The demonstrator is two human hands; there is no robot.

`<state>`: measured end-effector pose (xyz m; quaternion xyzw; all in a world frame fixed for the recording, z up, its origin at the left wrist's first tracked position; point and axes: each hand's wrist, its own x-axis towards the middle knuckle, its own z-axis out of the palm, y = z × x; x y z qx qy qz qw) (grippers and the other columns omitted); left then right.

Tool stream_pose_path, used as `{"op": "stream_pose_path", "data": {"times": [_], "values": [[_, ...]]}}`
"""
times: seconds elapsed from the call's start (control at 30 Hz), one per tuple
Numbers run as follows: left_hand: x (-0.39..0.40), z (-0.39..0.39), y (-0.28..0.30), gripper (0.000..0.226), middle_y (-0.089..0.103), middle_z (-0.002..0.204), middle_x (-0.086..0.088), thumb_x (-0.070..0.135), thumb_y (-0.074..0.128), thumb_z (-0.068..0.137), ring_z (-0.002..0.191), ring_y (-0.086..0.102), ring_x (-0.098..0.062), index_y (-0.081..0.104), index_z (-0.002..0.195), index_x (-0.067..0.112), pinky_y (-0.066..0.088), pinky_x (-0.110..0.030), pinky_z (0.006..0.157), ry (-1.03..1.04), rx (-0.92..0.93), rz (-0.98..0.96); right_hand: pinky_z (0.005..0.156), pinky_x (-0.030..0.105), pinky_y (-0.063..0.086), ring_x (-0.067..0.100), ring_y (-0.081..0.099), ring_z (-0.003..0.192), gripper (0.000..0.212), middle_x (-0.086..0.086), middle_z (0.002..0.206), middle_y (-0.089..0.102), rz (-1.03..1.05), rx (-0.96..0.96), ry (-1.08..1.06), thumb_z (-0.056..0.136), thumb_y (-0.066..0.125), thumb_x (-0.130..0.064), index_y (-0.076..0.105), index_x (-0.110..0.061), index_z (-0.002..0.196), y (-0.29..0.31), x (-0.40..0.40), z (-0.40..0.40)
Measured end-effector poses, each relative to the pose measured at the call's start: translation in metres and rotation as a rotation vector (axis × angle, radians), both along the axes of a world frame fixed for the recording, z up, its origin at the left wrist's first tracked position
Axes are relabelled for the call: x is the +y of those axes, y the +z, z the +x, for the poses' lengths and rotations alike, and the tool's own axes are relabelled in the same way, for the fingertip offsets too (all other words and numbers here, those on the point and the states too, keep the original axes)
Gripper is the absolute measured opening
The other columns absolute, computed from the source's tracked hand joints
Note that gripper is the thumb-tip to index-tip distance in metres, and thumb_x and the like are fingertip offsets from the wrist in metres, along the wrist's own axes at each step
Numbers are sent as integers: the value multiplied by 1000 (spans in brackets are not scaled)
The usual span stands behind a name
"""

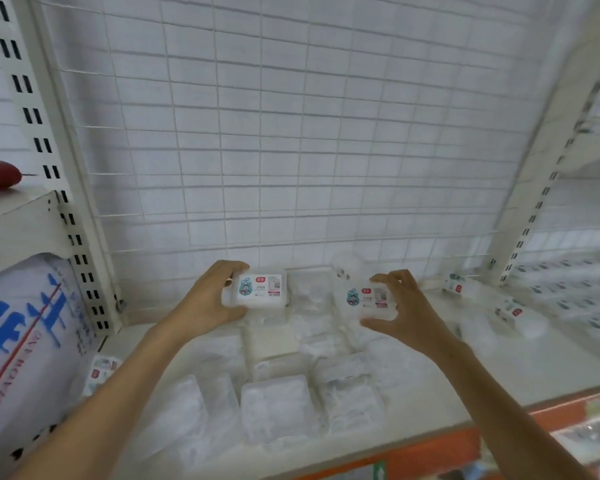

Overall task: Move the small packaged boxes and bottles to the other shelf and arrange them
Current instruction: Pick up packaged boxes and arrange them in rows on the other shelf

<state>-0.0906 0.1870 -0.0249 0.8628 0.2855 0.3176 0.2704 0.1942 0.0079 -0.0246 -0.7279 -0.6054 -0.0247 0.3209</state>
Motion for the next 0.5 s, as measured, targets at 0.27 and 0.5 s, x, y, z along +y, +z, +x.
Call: {"op": "stream_pose_path", "data": {"times": [0.27,0.5], "values": [[-64,93,21,68,51,113,14,2,80,64,105,48,4,43,104,43,38,-6,88,-200,-42,17,91,33,49,15,48,104,73,-3,118,36,87,14,-206,67,82,-32,48,-17,130,-7,-113,66],[-169,222,6,63,52,114,7,13,80,67,105,51,-9,43,114,29,42,-21,94,-372,1,31,86,26,46,12,44,100,70,4,123,37,76,76,-459,68,81,-27,47,-16,129,-25,-257,140]]}}
